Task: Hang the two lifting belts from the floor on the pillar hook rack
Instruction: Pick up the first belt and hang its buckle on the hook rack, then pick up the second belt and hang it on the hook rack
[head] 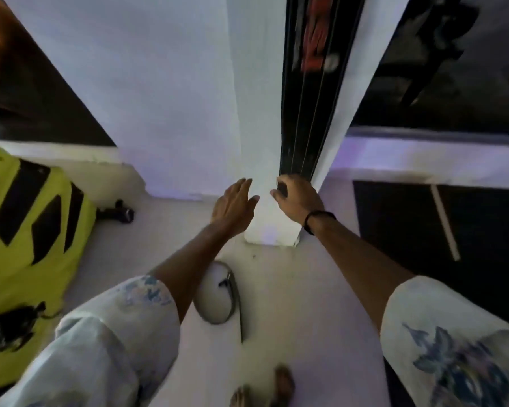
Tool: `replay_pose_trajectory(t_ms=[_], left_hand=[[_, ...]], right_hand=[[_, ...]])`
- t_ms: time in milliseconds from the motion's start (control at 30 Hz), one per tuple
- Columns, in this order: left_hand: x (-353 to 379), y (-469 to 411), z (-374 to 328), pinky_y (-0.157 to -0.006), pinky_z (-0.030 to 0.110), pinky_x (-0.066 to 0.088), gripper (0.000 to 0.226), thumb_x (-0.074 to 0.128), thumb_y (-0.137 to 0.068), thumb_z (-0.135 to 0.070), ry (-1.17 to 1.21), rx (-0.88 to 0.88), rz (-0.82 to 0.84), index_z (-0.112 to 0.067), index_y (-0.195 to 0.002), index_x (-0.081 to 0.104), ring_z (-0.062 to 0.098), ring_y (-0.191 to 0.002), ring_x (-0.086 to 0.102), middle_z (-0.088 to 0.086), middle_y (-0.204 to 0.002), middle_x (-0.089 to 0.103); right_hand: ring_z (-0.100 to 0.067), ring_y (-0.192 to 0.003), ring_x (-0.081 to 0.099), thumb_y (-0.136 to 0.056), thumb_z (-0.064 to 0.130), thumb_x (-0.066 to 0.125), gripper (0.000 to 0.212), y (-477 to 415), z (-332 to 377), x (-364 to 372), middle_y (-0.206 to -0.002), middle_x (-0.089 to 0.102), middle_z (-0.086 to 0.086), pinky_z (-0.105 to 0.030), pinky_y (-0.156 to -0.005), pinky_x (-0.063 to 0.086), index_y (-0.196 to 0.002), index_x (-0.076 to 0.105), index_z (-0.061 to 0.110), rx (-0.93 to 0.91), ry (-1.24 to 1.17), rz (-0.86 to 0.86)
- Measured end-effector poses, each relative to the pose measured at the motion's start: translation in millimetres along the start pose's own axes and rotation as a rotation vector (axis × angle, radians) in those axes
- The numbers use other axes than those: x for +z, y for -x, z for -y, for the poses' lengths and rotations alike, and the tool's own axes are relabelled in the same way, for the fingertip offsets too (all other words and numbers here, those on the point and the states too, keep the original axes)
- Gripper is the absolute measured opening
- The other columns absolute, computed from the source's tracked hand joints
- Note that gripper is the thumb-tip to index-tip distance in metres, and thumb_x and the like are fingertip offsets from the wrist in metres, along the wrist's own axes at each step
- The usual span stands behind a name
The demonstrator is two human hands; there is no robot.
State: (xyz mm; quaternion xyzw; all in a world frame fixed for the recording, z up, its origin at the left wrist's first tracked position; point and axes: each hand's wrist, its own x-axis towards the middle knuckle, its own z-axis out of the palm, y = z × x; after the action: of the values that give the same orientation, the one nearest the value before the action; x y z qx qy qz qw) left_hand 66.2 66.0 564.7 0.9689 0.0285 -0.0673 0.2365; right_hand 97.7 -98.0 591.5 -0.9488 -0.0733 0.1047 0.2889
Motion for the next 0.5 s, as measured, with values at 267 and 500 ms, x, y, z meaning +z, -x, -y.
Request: replay_pose_trajectory(t_ms=[267,500], left_hand=[[288.7,2.6,235.7,-0.118,0.047,0.029,0.057,0.040,-0.104,-0.030,-0.056,-0.194,0.245,-0.008,-0.154,0.025,0.032,-0.149,0.026,0.014,-0.161,0.029],[512.6,19.5,396.8,-0.115,0.040,0.028,0.061,0.045,-0.102,-0.040,0.186,-0.505,0.229,-0.007,-0.152,0.031,0.030,-0.144,0.035,0.014,-0.157,0.036]], right_hand=[[-0.026,-0.150,0.022,-0.098,0.037,0.050,0.058,-17.8,-159.9,335.2,-0.163,0.026,-0.006,-0.041,-0.118,0.030,-0.151,0.036,0.016,0.029,0.036,0.325],[-0.027,-0.149,0.024,-0.100,0.034,0.050,0.054,-31.3,-255.8,569.1,-0.162,0.026,-0.007,-0.039,-0.117,0.029,-0.150,0.038,0.019,-0.001,-0.001,0.453]])
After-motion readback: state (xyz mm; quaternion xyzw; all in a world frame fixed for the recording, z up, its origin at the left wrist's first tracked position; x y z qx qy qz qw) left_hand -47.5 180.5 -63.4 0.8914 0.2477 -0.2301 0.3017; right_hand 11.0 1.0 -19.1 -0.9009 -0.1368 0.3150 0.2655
